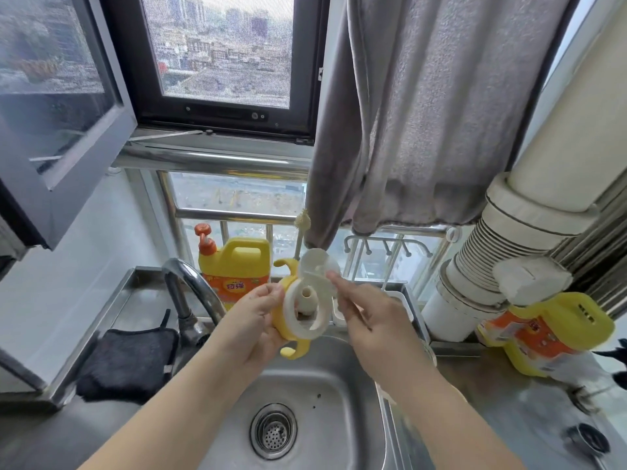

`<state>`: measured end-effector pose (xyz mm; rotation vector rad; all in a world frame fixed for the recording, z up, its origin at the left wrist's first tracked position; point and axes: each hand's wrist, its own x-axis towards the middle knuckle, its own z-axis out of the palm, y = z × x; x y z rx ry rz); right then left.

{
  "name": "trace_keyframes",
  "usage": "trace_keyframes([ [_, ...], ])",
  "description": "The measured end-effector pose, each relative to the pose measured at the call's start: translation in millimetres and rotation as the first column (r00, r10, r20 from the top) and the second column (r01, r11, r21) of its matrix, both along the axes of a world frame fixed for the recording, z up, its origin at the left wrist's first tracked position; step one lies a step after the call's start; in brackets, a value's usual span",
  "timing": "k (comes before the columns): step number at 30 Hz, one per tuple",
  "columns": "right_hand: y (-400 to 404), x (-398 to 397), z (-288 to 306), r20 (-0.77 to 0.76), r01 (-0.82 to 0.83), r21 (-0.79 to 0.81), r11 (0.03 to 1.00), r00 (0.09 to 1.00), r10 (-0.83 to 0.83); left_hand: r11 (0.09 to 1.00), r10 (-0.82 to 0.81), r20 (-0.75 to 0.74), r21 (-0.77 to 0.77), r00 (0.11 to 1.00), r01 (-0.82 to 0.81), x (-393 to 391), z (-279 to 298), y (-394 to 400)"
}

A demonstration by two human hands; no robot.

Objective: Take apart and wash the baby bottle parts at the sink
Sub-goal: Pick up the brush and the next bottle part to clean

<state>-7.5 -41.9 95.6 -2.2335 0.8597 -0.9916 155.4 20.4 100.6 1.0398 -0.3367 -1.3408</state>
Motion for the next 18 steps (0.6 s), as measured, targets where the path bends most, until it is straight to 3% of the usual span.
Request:
trace_keyframes([
  [5, 30, 5, -6, -0.195, -0.193, -0.068, 0.979, 0.965, 0.177, 0.995, -0.085, -0.020, -0.049, 0.996, 0.084, 9, 2, 1],
  [8, 3, 2, -7, -0.115, -0.012, -0.052, 0.999, 0.993, 0.006, 0.999, -0.037, -0.053, -0.042, 0.998, 0.035, 9, -2, 1],
  [10, 2, 3, 0, -0.117, -0.031, -0.060, 0.998, 0.993, 0.024, 0.998, -0.029, -0.051, -0.051, 0.998, 0.027, 9, -1, 0],
  [13, 24, 6, 0, -0.205, -0.188, -0.079, 0.979, 0.964, 0.169, 0.996, -0.049, -0.016, -0.072, 0.999, 0.047, 11, 3, 1],
  [16, 3, 4, 0, -0.153, -0.013, -0.075, 0.997, 0.988, 0.002, 0.997, -0.034, 0.003, -0.076, 0.999, 0.034, 11, 0, 2],
  [18, 1, 4, 5, -0.151, -0.002, -0.056, 0.998, 0.989, -0.006, 0.997, 0.001, 0.016, -0.077, 1.000, 0.000, 10, 0, 2],
])
